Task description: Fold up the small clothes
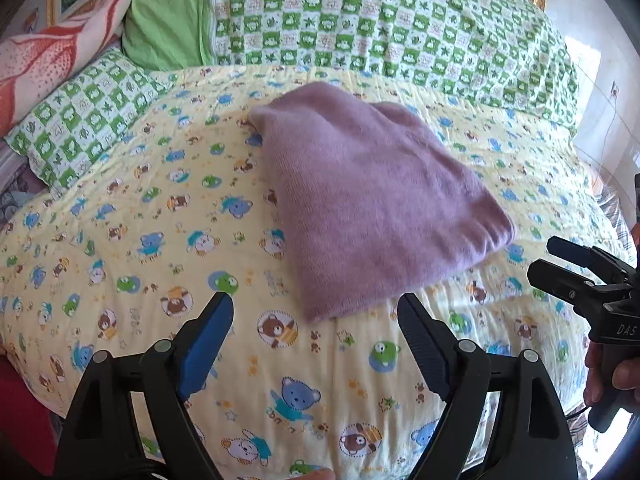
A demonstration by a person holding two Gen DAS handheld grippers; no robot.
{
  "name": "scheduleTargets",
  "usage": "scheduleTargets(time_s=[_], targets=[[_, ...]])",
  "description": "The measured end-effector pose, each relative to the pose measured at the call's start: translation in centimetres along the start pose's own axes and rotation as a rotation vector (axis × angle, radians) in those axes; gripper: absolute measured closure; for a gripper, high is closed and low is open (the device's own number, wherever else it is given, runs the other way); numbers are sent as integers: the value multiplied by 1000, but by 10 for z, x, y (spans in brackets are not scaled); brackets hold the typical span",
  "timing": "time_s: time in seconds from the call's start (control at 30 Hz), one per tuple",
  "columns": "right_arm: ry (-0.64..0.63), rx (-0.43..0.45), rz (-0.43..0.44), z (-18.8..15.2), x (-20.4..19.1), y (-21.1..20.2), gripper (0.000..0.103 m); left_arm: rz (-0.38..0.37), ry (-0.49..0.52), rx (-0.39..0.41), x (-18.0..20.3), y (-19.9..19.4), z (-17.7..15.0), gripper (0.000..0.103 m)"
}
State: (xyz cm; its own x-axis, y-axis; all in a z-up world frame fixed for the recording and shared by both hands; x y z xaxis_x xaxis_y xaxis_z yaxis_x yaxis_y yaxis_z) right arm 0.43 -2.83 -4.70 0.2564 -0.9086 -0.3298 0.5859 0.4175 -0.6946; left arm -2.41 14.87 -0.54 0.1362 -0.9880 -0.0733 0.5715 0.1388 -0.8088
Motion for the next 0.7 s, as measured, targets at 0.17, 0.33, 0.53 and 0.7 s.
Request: scheduleTargets(time_s=[0.17, 0.33, 0.53, 0.7], targets=[[-30, 33, -8, 13, -2, -1, 3, -3, -33, 15, -1, -1, 9, 16], [-49, 34, -12, 18, -2, 5, 1, 15, -40, 18, 0, 6, 10, 16], [-72, 1, -26, 10, -3, 19, 1, 41, -37, -3, 4, 15, 4, 16], [-74, -24, -35, 5, 1, 27, 1, 66, -29, -26, 5, 23, 0, 15]])
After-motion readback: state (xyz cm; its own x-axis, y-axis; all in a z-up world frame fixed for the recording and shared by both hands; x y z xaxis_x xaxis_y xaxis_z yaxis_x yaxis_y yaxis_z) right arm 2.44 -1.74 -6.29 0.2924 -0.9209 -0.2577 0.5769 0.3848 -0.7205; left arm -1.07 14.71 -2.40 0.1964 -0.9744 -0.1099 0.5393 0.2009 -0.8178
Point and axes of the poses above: each gripper's, at about its wrist camera, not at the fingertips, and y roughly the way its jaws point, x to its right, z to its top, the point moved 4 cm from there along y, roughly the way its jaws point, and after that the axes turned 5 degrees about z, right-handed, at the moved point
